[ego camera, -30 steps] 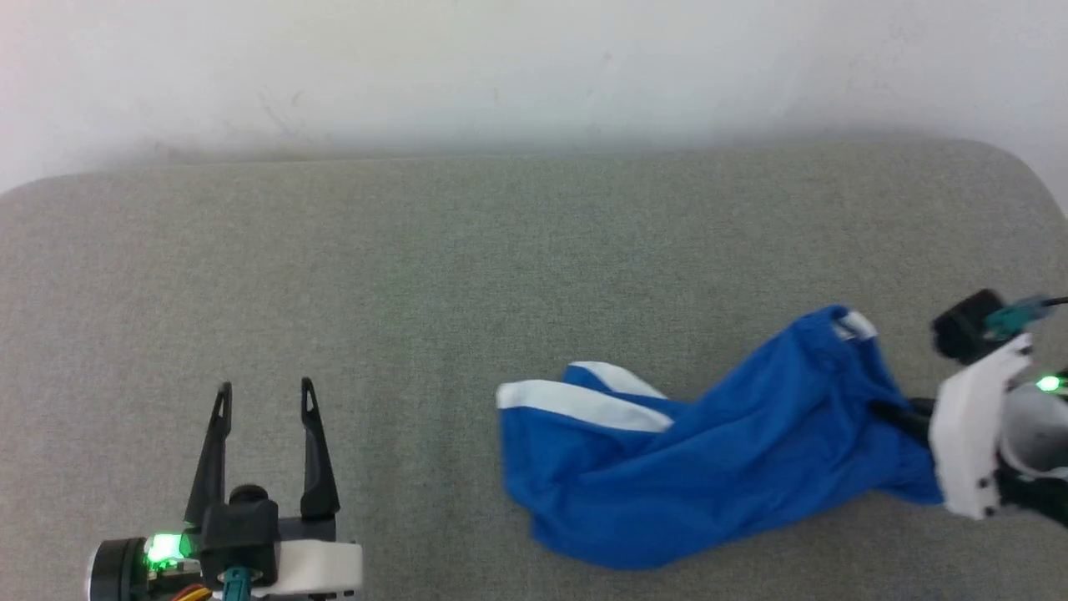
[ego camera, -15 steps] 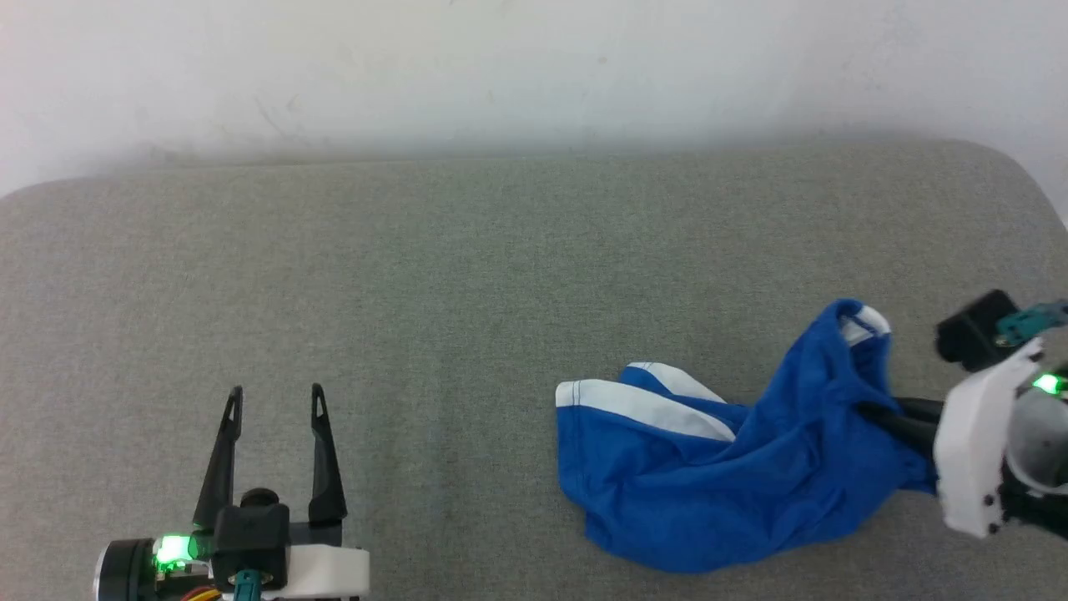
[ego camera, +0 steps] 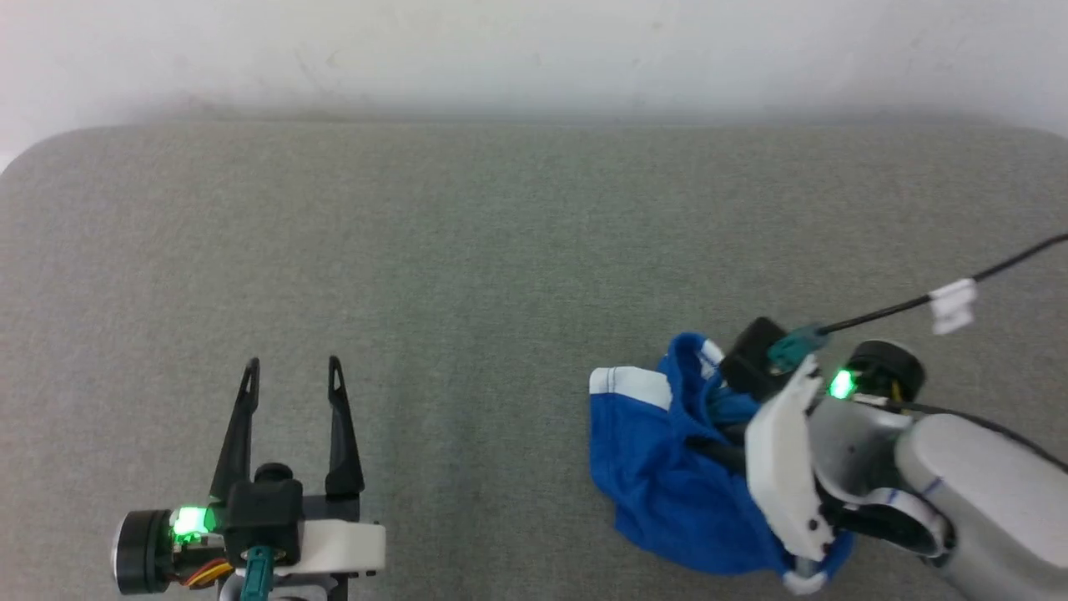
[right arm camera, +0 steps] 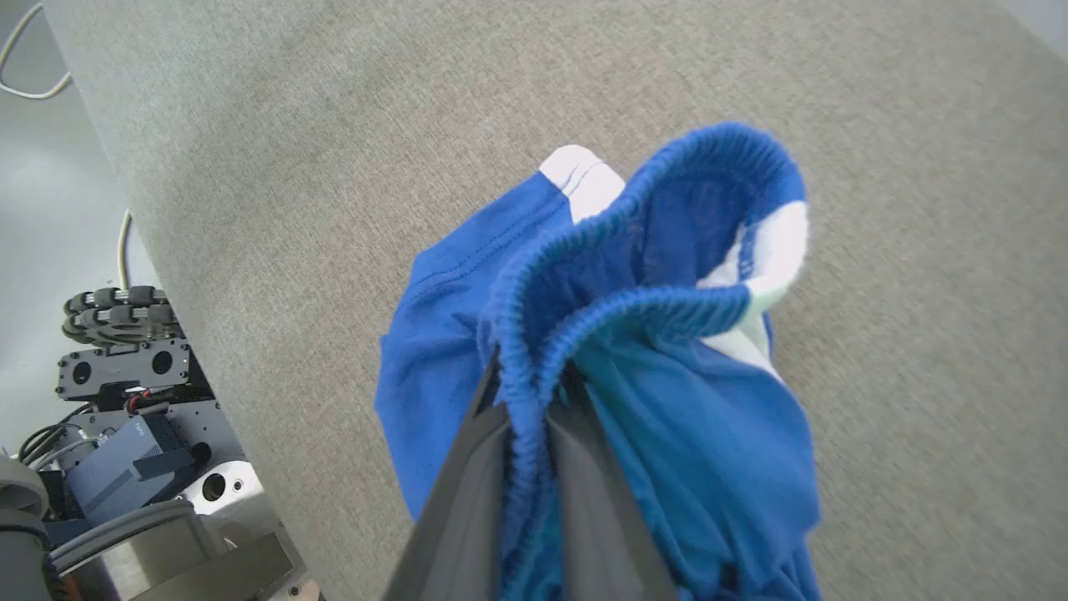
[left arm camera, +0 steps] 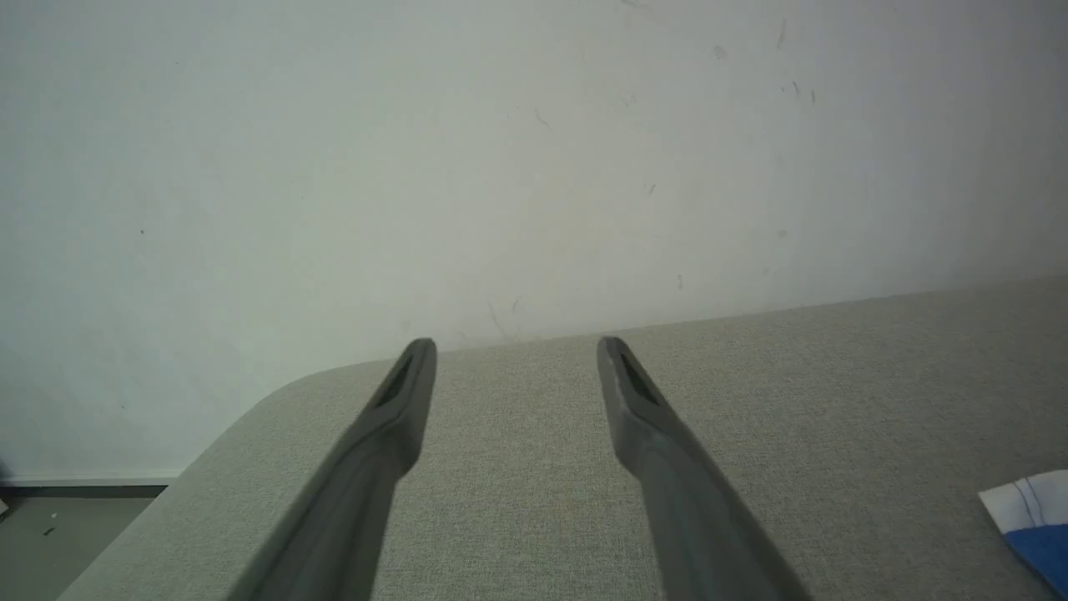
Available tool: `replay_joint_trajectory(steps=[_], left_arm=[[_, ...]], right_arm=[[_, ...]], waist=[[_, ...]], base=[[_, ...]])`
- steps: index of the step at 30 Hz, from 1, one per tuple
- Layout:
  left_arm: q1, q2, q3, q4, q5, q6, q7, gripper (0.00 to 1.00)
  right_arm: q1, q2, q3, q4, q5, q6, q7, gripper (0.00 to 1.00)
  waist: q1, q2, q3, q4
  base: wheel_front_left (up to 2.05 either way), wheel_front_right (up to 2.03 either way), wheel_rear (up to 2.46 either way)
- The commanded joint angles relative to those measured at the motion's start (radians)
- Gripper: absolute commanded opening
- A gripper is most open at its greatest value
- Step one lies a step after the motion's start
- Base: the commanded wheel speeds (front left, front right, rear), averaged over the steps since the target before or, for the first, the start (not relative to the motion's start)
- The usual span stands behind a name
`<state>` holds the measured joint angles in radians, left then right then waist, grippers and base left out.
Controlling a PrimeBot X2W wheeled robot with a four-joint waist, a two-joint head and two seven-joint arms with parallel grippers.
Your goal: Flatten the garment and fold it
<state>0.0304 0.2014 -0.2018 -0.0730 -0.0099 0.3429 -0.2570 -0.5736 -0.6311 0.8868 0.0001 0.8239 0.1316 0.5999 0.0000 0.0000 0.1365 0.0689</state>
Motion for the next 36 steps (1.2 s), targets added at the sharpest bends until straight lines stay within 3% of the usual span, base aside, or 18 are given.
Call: replay_joint_trajectory(steps=[1,9,14,15,16,17,22,28,32,36], left_arm=[[-0.018,-0.006,-0.002,0.006,-0.002,-0.005,-0.005,1.00],[-0.051,-0.019,0.000,0.021,-0.002,-0.014,-0.005,1.00],[-0.052,-0.021,0.007,0.035,-0.003,-0.014,-0.005,1.00],[-0.049,-0.021,0.009,0.039,-0.003,-0.015,-0.005,1.00],[-0.047,-0.020,0.010,0.043,-0.003,-0.016,-0.005,1.00],[-0.043,-0.020,0.012,0.047,-0.004,-0.017,-0.005,1.00],[-0.022,-0.013,0.020,0.060,-0.004,-0.022,-0.005,1.00],[0.000,-0.006,0.027,0.056,-0.003,-0.027,-0.005,1.00],[0.006,-0.001,0.029,0.048,-0.001,-0.031,-0.005,1.00],[0.007,0.002,0.034,0.033,-0.002,-0.036,-0.005,1.00]], right_arm=[[-0.022,0.020,0.020,0.035,-0.008,-0.001,0.004,0.00],[-0.083,0.128,0.139,0.316,-0.003,-0.001,-0.045,0.00],[-0.101,0.154,0.211,0.401,0.028,-0.001,-0.100,0.00],[-0.107,0.156,0.220,0.401,0.036,-0.001,-0.122,0.06],[-0.115,0.154,0.228,0.396,0.039,-0.001,-0.147,0.58],[-0.125,0.150,0.238,0.385,0.039,-0.001,-0.171,1.00],[-0.158,0.092,0.229,0.291,0.049,-0.001,-0.306,1.00],[-0.150,0.007,0.125,0.189,0.028,-0.001,-0.431,1.00],[-0.103,-0.024,-0.043,0.161,-0.048,-0.001,-0.587,1.00],[0.025,0.045,-0.337,0.215,-0.197,-0.001,-0.787,1.00]], waist=[[0.0000,0.0000,0.031,0.032],[0.0000,0.0000,0.065,0.065],[0.0000,0.0000,0.057,0.057],[0.0000,0.0000,0.052,0.051],[0.0000,0.0000,0.045,0.045],[0.0000,0.0000,0.037,0.038],[0.0000,0.0000,-0.007,0.001],[0.0000,0.0000,-0.039,-0.036],[0.0000,0.0000,-0.052,-0.062],[0.0000,0.0000,-0.064,-0.091]], base=[[0.00,0.00,0.00],[0.00,0.00,0.00],[0.00,0.00,0.00],[0.00,0.00,0.00],[0.00,0.00,0.00],[0.00,0.00,0.00],[0.00,0.00,0.00],[0.00,0.00,0.00],[0.00,0.00,0.00],[0.00,0.00,0.00]])
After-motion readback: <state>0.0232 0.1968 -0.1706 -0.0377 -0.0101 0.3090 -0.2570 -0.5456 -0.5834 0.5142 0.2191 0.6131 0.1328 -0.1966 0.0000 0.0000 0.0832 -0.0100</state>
